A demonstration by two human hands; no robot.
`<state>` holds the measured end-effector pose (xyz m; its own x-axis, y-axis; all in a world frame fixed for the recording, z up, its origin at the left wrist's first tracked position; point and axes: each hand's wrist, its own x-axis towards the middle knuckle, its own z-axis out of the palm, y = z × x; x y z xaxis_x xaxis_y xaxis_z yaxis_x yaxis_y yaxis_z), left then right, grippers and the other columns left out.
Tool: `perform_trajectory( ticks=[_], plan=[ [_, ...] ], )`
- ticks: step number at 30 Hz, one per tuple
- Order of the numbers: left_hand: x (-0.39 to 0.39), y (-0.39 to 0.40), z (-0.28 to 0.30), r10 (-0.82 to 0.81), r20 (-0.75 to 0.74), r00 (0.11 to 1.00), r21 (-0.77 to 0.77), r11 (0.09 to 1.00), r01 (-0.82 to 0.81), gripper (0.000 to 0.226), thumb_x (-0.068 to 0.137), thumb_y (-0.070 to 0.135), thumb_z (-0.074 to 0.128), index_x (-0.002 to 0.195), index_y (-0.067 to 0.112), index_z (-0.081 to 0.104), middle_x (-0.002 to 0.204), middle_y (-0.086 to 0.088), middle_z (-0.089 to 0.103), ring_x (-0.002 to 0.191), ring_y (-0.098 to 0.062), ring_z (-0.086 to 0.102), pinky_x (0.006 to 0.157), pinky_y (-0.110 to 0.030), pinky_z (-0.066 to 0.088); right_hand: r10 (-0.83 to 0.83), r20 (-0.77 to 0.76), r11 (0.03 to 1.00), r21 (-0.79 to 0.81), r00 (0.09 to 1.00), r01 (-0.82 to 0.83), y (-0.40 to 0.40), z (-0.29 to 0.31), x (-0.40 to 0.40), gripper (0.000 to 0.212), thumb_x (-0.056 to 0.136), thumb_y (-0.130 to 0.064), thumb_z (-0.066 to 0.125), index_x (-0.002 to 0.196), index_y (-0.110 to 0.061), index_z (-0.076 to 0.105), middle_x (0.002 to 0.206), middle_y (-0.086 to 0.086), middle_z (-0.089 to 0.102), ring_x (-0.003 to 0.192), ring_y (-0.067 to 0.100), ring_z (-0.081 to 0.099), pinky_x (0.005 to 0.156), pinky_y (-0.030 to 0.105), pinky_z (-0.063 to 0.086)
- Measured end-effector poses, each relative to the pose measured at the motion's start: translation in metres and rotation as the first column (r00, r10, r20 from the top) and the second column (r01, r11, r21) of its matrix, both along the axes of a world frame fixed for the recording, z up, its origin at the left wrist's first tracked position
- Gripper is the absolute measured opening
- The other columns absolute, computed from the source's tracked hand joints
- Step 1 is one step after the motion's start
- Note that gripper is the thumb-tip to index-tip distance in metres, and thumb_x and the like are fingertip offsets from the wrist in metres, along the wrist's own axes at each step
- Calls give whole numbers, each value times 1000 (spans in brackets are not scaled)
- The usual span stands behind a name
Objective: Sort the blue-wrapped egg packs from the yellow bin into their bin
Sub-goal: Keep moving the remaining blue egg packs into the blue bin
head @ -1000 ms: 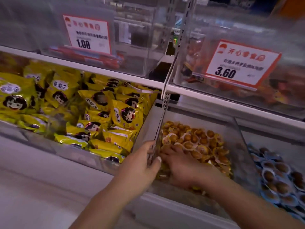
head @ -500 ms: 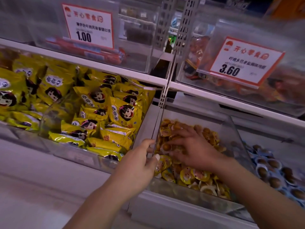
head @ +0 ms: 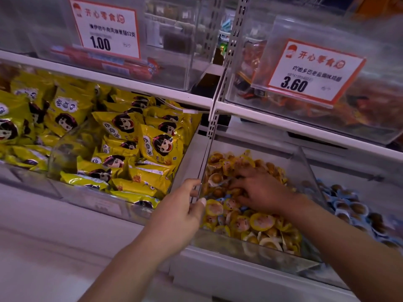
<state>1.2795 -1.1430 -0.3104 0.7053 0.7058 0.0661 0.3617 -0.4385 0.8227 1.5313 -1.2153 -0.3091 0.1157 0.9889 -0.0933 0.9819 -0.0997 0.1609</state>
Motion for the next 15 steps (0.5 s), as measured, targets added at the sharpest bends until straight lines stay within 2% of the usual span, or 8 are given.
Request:
perform_trajectory(
  ticks=[3,6,8,10,11,13,15],
  plan=[
    [1,-1,0,5,-7,1000,10,1000,-5,38,100,39,51,136,41,41,100,33,47,82,15,48,73,-22,44,-29,25,996,-87,999,31,2,5,0,52,88,-52,62,138,-45,53,146,0,43,137,26,36,116,43,26],
    [2,-1,0,-1,-1,1000,21,1000,1,35,100,38,51,133,43,42,95,38,43,81,16,46,74,-23,43,3,-19,1000,-4,1000,-3,-4,12,-16,52,86,-50,65,136,-44,55,145,-5,46,138,22,36,118,46,22],
    [2,-1,0,0,-1,1000,27,1000,0,33,100,37,51,131,43,42,94,37,45,82,15,48,77,-25,45,67,-83,994,87,994,-59,-7,13,-32,43,85,-45,65,128,-39,62,128,-8,56,126,18,47,110,38,35],
    [3,-1,0,8,-3,1000,33,999,-8,33,100,36,52,131,42,42,94,37,45,82,11,49,80,-26,47,81,-209,996,58,975,-70,-7,5,-49,39,85,-39,66,124,-34,64,118,-7,57,116,18,53,95,29,43],
    [3,-1,0,11,-2,1000,34,999,-11,34,100,35,52,132,41,42,95,36,45,83,8,50,82,-27,47,55,-286,998,-6,957,-59,-6,-2,-56,45,84,-36,68,128,-34,61,122,-5,56,117,18,52,95,28,44],
    [2,-2,1,14,-3,1000,34,999,-14,36,100,36,51,135,40,42,102,31,50,89,0,53,87,-30,49,-44,-371,985,-173,928,-22,0,-14,-59,73,81,-33,72,147,-34,41,142,1,45,131,20,43,108,33,41],
    [1,-4,1,13,-5,1000,34,999,-13,38,100,38,51,137,39,41,115,23,54,97,-6,54,90,-32,50,-131,-310,954,-298,942,34,6,-21,-54,98,79,-37,76,158,-33,17,159,1,26,146,23,25,119,36,30]
  ],
)
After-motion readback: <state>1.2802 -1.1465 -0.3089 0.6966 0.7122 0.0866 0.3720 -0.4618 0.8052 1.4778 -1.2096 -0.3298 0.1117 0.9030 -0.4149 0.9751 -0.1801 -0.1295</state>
